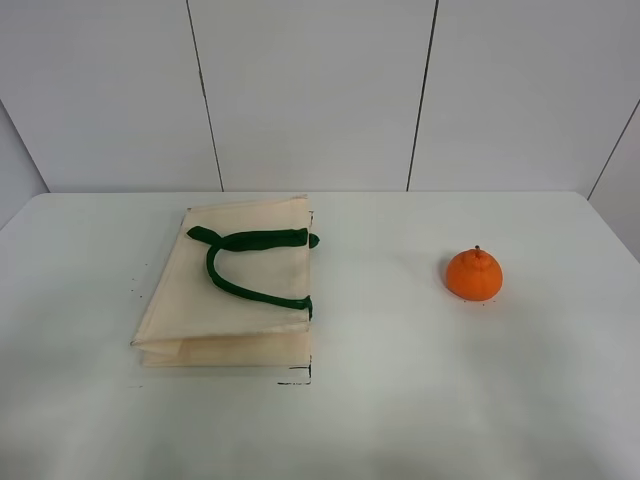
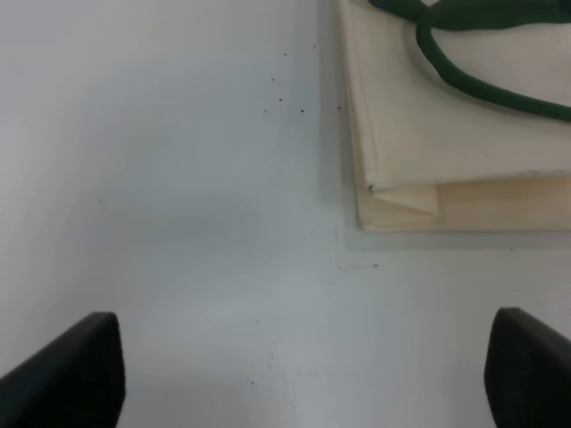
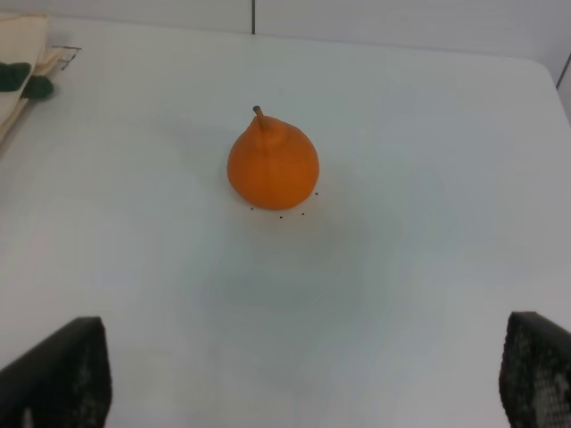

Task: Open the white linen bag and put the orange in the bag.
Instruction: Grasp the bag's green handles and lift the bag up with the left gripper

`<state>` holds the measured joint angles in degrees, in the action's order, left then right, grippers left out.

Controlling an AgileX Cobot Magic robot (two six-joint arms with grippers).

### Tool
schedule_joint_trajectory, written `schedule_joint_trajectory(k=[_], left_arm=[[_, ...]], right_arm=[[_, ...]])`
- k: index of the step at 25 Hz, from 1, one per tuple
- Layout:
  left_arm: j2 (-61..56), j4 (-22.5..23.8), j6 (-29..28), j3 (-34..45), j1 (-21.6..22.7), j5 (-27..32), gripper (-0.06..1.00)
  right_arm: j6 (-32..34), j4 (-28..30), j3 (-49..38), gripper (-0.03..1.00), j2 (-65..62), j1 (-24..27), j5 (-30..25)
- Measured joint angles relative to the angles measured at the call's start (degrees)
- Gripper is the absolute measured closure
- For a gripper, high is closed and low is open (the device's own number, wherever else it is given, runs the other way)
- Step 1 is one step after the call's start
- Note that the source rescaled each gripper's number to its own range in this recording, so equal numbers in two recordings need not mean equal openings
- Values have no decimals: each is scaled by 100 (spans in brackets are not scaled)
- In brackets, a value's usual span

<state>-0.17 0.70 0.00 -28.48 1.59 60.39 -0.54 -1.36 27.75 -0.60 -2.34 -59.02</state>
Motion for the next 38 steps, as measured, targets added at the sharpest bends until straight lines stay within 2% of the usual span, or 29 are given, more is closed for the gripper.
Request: schedule_joint_trajectory(k=[10, 13, 19, 27, 31, 34, 38], left_arm=[[17, 26, 0, -51, 0, -6, -6], [560, 38, 0, -394, 0, 6, -6], [3016, 5, 0, -1471, 0, -16, -6], [7013, 3, -200, -3446, 0, -370, -6], [8654, -2, -325, -4387, 0, -512, -6], [9615, -18, -476, -4993, 0, -512, -6], [10586, -191, -638, -5668, -134, -213, -6]], right_arm=[[0, 0, 0, -3, 0, 0, 0], [0, 0, 0, -3, 0, 0, 0], [0, 0, 0, -3, 0, 0, 0], [0, 0, 0, -3, 0, 0, 0], [0, 0, 0, -3, 0, 0, 0], [0, 0, 0, -3, 0, 0, 0], [0, 0, 0, -3, 0, 0, 0]])
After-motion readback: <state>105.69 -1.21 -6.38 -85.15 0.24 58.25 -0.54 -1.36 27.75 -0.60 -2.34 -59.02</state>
